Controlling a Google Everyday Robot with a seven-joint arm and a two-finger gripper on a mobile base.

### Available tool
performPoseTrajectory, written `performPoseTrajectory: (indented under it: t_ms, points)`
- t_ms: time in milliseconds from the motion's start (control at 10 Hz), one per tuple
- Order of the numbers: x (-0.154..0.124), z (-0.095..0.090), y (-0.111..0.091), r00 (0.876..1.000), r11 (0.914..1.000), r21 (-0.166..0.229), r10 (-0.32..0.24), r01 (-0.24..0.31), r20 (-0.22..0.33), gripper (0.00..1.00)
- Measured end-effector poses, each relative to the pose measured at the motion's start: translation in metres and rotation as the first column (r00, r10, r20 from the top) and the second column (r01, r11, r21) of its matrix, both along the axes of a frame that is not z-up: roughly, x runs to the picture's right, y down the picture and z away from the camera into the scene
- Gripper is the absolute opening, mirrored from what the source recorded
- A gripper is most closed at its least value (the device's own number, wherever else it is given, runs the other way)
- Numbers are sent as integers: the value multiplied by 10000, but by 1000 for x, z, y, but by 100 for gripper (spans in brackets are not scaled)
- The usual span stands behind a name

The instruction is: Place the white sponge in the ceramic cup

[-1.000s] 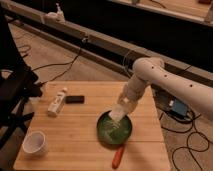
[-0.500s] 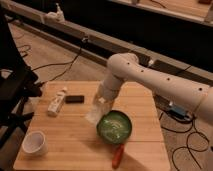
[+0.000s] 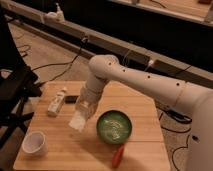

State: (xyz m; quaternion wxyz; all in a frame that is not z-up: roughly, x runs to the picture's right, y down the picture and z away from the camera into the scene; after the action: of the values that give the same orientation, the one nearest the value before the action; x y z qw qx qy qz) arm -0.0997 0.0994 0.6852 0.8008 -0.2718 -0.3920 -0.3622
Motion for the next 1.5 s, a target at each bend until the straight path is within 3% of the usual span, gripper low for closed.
performPoseTrajectory:
  t_ms: [200,400,800,1100,1200,1300,1500]
  points:
    - [2,1,1,10000,10000,-54,42,-42,6,0]
    - [-5,8,9,9990,9988,-232,-433,434,70,0]
    - [-58,11,8,9894,9940,-78,-1078,1091,974,0]
    - [-122,-2,-7,9699,9966,505,-744,644,2319,0]
    - [-143,-9,-8,9582,9958,730,-734,552,2767,0]
    - [-164,-16,-7,9444,9935,1016,-820,520,3185,0]
    - [-189,-20,7,9276,9855,1514,-1260,765,3516,0]
